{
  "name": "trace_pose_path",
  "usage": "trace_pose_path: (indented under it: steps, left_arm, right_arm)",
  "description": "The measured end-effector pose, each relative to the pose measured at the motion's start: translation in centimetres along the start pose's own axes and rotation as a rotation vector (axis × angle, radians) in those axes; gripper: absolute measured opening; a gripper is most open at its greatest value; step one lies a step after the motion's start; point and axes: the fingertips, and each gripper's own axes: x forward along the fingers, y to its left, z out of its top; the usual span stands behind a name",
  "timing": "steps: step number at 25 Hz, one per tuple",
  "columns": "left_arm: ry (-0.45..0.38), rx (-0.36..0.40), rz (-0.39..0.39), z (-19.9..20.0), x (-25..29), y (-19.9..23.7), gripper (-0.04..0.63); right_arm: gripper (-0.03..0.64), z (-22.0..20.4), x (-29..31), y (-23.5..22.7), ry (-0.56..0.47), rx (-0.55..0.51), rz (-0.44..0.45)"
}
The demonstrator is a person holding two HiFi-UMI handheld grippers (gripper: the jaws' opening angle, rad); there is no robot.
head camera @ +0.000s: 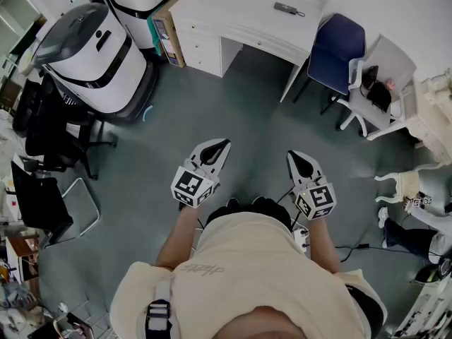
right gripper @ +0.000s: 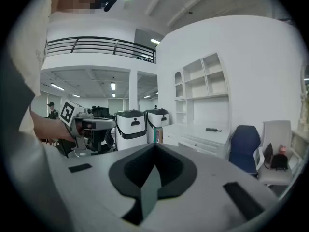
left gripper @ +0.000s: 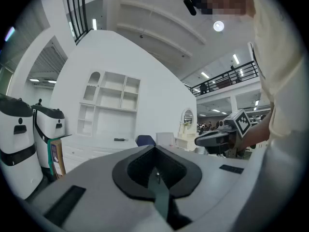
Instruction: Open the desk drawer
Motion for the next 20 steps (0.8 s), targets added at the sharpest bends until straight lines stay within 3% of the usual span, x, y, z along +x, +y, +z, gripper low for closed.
trace_pose_path:
  steps: [7, 14, 20]
  left_arm:
    - [0.026, -0.045, 0.024, 0.4, 3.3, -0.7, 0.003]
    - [0.013, -0.028, 0.08, 4.2, 8.0, -0.9, 0.003]
    - [0.038, -0.042, 0.148, 2.2, 9.7, -2.6, 0.003]
  right_arm:
    - [-0.003, -0.3, -1.4, -2.1, 0.028, -0.085, 0.031]
    - [-0.003, 0.1, -3.4, -9.3, -0.022, 0.053, 0.018]
    - [-0.003, -2.9, -3.6, -11.6, -0.017, 0.038, 0.039]
